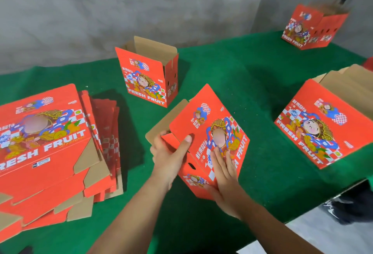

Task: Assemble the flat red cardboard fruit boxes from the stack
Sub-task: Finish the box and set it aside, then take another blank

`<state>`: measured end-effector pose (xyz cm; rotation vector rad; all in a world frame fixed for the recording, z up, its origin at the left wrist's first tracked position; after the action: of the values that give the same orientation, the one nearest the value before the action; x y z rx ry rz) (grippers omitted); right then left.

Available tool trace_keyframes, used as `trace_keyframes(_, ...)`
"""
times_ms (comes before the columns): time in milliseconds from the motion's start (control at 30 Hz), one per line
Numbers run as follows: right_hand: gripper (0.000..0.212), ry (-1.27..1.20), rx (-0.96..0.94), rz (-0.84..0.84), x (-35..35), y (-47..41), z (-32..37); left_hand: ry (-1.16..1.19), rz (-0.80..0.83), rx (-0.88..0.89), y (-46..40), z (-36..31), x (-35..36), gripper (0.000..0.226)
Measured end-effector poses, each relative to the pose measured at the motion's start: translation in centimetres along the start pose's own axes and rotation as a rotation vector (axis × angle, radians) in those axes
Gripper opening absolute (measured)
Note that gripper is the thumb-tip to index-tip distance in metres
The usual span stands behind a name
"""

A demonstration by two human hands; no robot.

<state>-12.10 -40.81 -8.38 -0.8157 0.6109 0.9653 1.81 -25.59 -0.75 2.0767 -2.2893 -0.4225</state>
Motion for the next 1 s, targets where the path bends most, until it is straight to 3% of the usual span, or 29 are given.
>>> trace_keyframes(133,0.087,-0.038,0.087,-0.125,-0.6,1.1,-2.2,-0.055,0.133,0.294,0.5,-1.8,1.3,0.016)
trace_keyframes(233,0.092,-0.072,0.32,-0.385,-1.8,0.8,-3.1,-0.149,0.441,0.422,3.4,-2.7,4.2,0.016)
trace_keyframes(300,0.109,-0.252,0.514,-0.554,-2.8,-0.2,-3.0,-0.205,0.594,0.541,5.3,-3.5,5.8,0.012)
trace_keyframes(400,0.116,-0.413,0.515,-0.671,-3.4,-1.6,-2.9,-0.184,0.738,0.498,6.4,-4.1,6.8,0.027)
trace_keyframes(433,0.117,-0.432,0.53,-0.667,-3.4,-1.8,-3.3,-0.18,0.71,0.484,6.1,-4.1,6.7,0.028)
trace_keyframes(533,0.113,-0.381,0.705,-0.697,-3.6,-1.4,-5.6,-0.306,0.377,0.572,3.2,-4.3,5.5,0.031)
trace_keyframes(600,0.104,-0.325,0.757,-0.708,-3.8,-1.4,-6.3,-0.366,0.227,0.43,1.1,-3.5,4.7,0.047)
trace_keyframes(667,0.091,-0.319,0.763,-0.7,-3.6,-1.5,-6.2,-0.295,0.307,0.224,0.2,-2.3,5.1,0.066)
trace_keyframes(733,0.086,-0.349,0.728,-0.664,-2.9,-1.7,-5.5,-0.16,0.456,0.131,0.6,-2.2,6.3,0.07)
trace_keyframes(900,0.079,-0.415,0.627,-0.564,-2.7,-3.4,-5.1,-0.075,0.427,0.145,-0.1,-1.5,6.5,0.059)
trace_keyframes(1000,0.062,-0.415,0.622,-0.484,-3.8,-5.3,-5.7,-0.008,0.409,0.1,-0.5,-1.4,5.6,0.061)
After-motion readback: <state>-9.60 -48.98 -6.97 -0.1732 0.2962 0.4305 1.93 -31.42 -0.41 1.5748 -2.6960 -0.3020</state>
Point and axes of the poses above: each hand's wrist, its own y-axis away from the middle knuckle, its own x-axis out of the palm, z = x × y, the point moved 6 cm from there along -y, towards the middle knuckle, and after that the axes turned 13 degrees about -z, right-handed, at the moved point
